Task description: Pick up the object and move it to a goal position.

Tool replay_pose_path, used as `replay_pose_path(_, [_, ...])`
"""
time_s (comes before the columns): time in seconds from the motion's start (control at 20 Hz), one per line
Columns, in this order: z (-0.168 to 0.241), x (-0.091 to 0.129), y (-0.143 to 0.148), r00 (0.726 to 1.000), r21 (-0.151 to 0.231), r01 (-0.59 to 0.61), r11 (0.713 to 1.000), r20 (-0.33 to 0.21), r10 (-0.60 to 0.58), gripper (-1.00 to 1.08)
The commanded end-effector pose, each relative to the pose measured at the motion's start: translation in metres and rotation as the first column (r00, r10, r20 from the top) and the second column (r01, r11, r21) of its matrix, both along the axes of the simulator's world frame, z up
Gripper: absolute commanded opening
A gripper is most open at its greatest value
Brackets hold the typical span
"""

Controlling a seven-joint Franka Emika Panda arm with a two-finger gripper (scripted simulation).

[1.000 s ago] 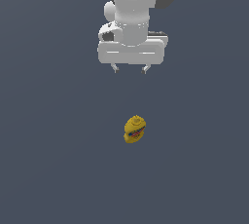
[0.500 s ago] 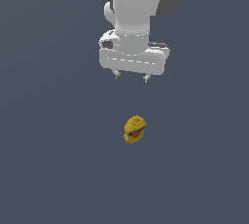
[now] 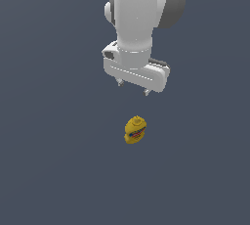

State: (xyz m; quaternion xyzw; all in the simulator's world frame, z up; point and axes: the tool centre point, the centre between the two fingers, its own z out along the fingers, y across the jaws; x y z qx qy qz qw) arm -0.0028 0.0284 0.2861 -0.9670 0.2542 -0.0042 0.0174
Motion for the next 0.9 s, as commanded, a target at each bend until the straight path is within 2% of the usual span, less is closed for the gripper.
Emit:
replay_pose_path(0.0, [-0.006, 0.007, 0.001, 0.998, 0.001, 0.068, 0.998, -0.005, -0.068, 1.0])
replay_pose_path(0.4, [-0.026, 0.027, 0.006, 0.961, -0.003, 0.275, 0.961, -0.017, -0.275, 1.0])
replay_pose_path(0.85, [-0.048, 0.048, 0.012, 0.876, -0.018, 0.482, 0.876, -0.022, -0.483, 1.0])
